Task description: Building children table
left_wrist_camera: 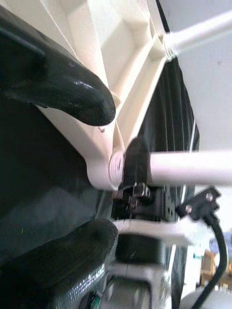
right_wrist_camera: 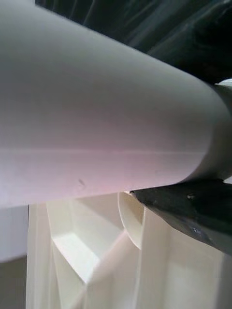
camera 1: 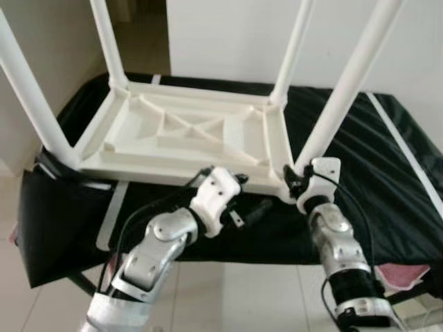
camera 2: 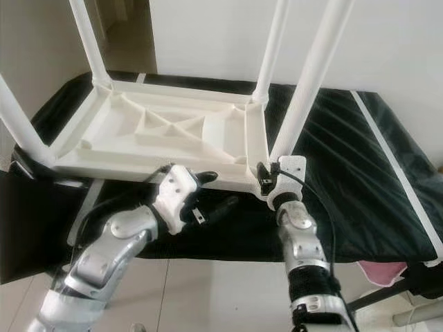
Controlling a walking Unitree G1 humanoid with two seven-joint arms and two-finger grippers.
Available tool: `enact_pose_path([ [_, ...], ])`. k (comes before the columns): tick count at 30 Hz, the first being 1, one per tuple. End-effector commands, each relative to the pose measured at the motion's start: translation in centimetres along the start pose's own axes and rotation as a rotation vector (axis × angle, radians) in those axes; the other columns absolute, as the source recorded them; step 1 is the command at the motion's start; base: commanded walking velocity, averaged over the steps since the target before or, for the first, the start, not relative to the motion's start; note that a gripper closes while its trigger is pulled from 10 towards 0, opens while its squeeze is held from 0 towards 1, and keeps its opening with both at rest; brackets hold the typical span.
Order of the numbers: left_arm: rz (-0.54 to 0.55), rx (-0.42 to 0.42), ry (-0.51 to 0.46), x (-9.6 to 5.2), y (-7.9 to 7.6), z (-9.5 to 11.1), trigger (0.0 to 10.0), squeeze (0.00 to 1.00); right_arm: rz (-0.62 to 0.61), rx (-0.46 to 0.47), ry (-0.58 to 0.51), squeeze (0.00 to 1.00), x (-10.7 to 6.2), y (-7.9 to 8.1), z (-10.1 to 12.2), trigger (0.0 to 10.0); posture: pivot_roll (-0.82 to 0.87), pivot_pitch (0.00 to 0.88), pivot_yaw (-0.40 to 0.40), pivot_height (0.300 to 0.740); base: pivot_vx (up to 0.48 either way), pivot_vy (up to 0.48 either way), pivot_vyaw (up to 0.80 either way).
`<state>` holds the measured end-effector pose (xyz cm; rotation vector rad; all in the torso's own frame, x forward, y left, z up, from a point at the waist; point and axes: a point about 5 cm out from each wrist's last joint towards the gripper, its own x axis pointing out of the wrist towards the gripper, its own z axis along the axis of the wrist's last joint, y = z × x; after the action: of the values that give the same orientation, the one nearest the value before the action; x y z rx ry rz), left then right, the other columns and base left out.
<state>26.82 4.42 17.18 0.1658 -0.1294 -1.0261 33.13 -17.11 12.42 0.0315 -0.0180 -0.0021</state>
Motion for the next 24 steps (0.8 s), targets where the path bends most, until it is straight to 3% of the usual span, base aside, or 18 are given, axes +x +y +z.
enact_pose_path([
  [1, -0.034, -0.003, -0.007, 0.3, -0.4, -0.1, 10.0, 0.0, -0.133, 0.017, 0.104, 0.0, -1.1, -1.7, -2.4, 10.0, 0.03, 0.031, -0.047, 0.74, 0.0, 0.0, 0.0],
  [11, -0.054, -0.008, -0.031, 1.3, -0.7, 0.1, 10.0, 0.0, -0.386, 0.075, 0.09, 0.0, -2.2, -0.8, -2.3, 10.0, 0.01, 0.0, -0.056, 0.74, 0.0, 0.0, 0.0],
  [14, -0.051, -0.003, -0.03, 1.3, -0.6, 0.1, 10.0, 0.0, -0.373, 0.094, 0.093, 0.0, -2.1, -0.3, -2.2, 10.0, 0.0, 0.0, -0.059, 0.74, 0.0, 0.0, 0.0],
  [20, -0.049, -0.006, -0.023, 1.1, -0.5, -0.3, 10.0, 0.0, -0.346, 0.047, 0.05, 0.0, -1.7, -0.4, -1.4, 10.0, 0.01, 0.0, -0.06, 0.74, 0.0, 0.0, 0.0],
  [21, -0.048, -0.01, -0.027, 1.0, -0.4, -0.2, 10.0, 0.0, -0.34, 0.041, 0.039, 1.0, -1.5, -0.4, -1.1, 10.0, 0.01, 0.0, -0.059, 0.74, 0.0, 0.0, 0.0],
  [24, -0.045, -0.013, -0.031, 1.1, -0.3, -0.2, 10.0, 0.0, -0.332, 0.044, 0.032, 1.0, -1.3, -0.4, -0.9, 10.0, 0.01, 0.0, -0.059, 0.74, 0.0, 0.0, 0.0],
])
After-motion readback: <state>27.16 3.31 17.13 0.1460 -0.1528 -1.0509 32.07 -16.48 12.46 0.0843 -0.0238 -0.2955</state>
